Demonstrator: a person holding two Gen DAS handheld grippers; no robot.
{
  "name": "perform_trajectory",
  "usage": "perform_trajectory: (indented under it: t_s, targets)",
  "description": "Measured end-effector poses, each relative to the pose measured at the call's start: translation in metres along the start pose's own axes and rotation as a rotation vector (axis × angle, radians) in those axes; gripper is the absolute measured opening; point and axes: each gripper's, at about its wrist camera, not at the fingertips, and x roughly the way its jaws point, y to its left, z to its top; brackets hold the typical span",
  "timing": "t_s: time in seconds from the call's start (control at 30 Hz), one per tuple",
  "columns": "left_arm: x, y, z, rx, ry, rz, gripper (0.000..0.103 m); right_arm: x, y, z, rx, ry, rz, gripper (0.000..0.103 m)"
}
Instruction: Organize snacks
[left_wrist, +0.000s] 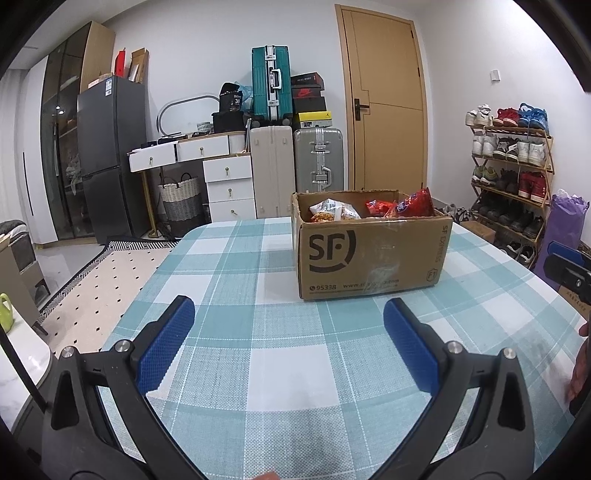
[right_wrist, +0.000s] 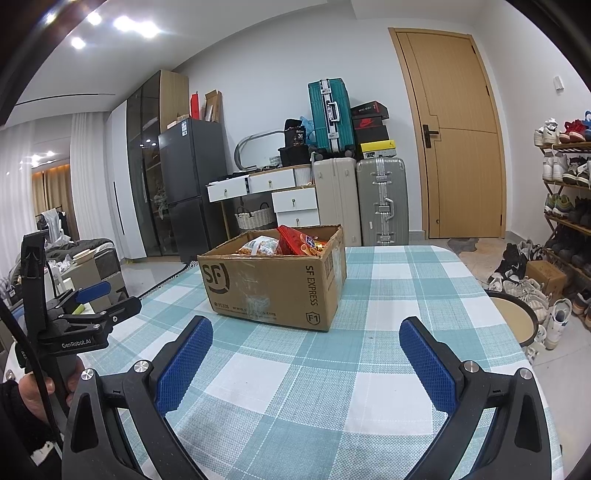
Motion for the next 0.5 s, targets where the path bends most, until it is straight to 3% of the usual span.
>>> perform_trajectory:
  t_s: [0.5]
  targets:
    - [0.0058, 0.0029, -0.0012, -0.013, 0.014, 0.005, 0.102, 0.0002, -0.0001, 0.0002, -0.003, 0.001, 0.000, 0.103]
